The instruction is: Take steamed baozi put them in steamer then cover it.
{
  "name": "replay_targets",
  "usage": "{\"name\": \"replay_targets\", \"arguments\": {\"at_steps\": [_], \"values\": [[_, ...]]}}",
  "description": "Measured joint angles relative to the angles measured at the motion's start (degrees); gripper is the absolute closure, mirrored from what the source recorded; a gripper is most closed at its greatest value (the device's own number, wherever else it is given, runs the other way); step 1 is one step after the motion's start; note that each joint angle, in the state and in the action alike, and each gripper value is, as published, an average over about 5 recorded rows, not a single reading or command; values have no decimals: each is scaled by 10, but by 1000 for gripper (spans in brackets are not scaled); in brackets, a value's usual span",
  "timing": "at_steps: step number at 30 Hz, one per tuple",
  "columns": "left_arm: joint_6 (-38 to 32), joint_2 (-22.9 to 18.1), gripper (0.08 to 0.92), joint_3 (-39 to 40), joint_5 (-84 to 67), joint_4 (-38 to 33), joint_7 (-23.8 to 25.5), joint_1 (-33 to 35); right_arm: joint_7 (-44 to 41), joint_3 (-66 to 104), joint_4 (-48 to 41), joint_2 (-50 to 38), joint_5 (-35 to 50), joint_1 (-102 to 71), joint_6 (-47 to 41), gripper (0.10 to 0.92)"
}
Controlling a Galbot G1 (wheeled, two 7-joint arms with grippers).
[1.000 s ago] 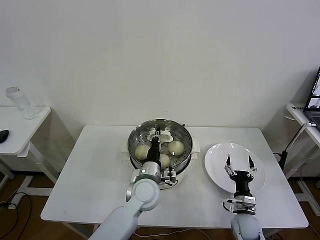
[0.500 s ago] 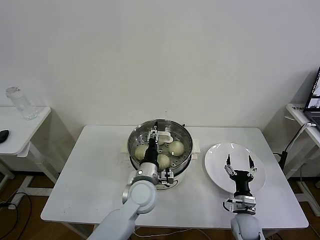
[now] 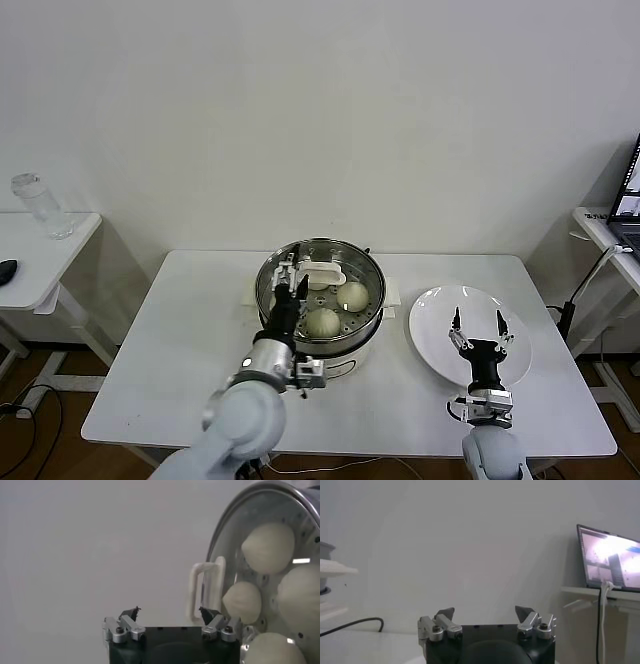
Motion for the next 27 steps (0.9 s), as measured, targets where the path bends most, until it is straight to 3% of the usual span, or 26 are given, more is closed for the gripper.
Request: {"name": "replay_targets", "arguments": {"at_steps": [6, 13, 20, 27], "values": [[-36, 22, 177, -69, -118, -53, -52, 40, -7, -12, 18, -5, 32, -10, -17, 203], [-160, 24, 177, -205, -320, -37, -113, 101, -14, -18, 35, -6, 67, -20, -31, 203], [-300, 14, 177, -320, -508, 25, -122, 159, -21, -17, 43, -7, 103, -29, -49, 203], [-402, 6, 177, -376, -622, 80, -112, 187, -27, -15, 48, -3, 122, -35, -61, 203]]}}
